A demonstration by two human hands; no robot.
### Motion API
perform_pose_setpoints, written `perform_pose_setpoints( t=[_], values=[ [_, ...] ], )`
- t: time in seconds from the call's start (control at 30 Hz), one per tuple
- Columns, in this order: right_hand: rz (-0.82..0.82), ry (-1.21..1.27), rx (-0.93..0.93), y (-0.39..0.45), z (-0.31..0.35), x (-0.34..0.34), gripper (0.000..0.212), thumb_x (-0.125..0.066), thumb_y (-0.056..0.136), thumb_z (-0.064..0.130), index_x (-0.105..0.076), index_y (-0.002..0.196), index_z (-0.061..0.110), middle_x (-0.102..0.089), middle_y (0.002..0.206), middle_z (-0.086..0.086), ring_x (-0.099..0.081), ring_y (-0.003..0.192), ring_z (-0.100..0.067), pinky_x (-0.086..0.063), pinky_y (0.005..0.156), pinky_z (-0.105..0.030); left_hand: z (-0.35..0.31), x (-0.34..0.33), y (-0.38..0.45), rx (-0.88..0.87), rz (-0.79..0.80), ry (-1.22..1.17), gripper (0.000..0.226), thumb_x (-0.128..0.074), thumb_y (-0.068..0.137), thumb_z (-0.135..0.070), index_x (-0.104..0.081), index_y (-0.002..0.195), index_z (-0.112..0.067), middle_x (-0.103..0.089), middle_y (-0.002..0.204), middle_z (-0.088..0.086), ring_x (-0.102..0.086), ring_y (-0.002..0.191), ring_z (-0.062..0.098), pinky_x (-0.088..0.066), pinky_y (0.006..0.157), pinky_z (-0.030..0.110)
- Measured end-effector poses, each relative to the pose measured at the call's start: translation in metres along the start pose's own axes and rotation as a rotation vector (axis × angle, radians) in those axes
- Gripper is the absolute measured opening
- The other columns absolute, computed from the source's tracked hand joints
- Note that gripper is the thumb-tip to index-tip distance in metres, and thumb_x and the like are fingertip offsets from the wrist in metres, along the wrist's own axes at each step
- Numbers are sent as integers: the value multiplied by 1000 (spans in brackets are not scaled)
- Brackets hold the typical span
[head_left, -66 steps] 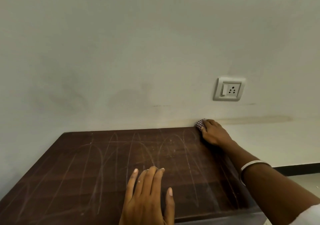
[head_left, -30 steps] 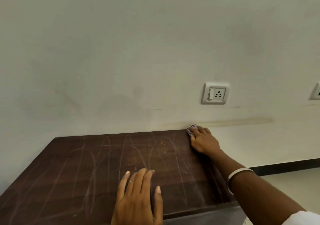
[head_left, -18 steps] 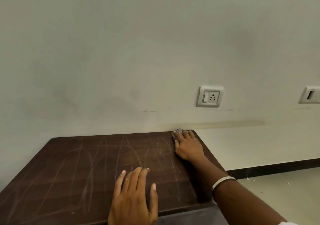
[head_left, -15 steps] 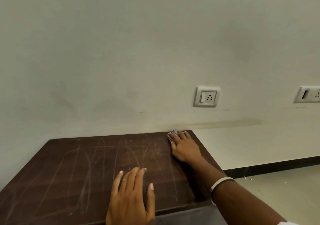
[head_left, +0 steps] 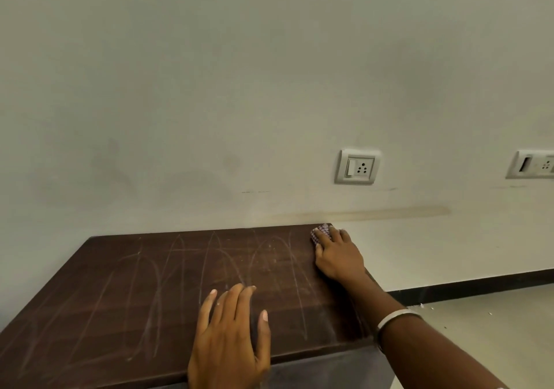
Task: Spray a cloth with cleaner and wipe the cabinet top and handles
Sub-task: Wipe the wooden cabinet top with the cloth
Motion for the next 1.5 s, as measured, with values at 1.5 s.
perform_pose_setpoints(
  t=[1.5],
  values=[
    [3, -30, -23, -51, -9, 14, 52, -25, 100, 43, -24, 151, 35, -17, 161, -2, -10, 148, -26, -15, 121, -43, 1, -3, -4, 36, 25, -4, 47, -36, 90, -45, -65, 115, -18, -67, 115, -2, -62, 108, 14, -30, 112, 38]
  ],
)
Point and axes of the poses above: each hand's wrist, its own y-axis towards the middle knuckle, its own x-axis out of the back of the hand, z = x × y, the point moved 1 cm from there along y, towards the middle knuckle
